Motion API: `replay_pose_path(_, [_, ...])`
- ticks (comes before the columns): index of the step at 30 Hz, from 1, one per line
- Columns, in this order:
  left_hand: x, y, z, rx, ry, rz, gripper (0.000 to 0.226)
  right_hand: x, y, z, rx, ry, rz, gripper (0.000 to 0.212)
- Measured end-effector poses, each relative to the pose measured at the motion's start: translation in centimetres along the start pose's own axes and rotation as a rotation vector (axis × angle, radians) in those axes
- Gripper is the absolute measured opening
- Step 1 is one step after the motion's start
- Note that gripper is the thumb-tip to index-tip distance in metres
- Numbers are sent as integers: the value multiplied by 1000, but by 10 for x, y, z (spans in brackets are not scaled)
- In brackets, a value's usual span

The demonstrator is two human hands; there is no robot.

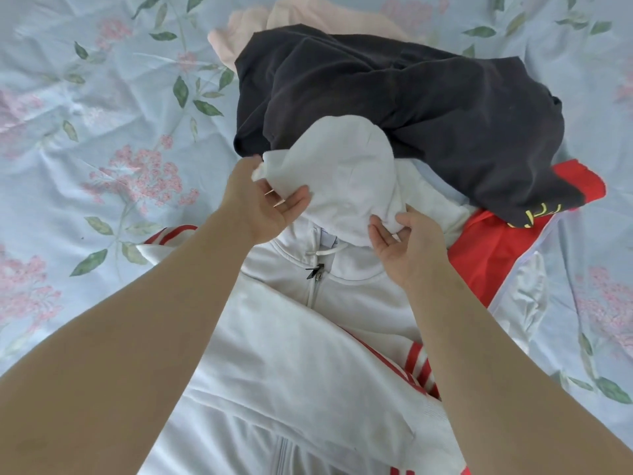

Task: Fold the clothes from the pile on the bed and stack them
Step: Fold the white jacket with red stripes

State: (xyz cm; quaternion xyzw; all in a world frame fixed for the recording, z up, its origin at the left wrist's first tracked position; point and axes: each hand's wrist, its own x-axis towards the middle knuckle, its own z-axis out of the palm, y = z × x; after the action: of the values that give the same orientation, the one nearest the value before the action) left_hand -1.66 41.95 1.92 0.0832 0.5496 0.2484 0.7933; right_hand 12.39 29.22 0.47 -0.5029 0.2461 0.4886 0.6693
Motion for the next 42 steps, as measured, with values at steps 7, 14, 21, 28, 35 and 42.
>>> replay_pose_path(7, [-97, 3, -65, 50, -1, 52, 66, -95, 37, -8, 121, -194, -70, 22])
replay_pose_path(14, [-153, -60, -210, 415, 57, -186, 54, -172, 131, -114, -104, 131, 47, 20])
replay_pose_path(21, [-132, -107, -231, 604, 76, -305, 89, -177, 193, -127, -275, 219, 115, 44])
replay_pose_path(28, [-110, -121, -238, 724, 113, -1, 45, -158, 209, -124, -241, 283, -125, 32])
replay_pose_path(35, [-143, -128, -294, 1107, 149, 47, 88, -184, 239, -183, -584, 503, -32, 40])
replay_pose_path(42, [-173, -180, -294, 1841, -137, 729, 77, -201, 256, -229, -795, 495, -64, 35])
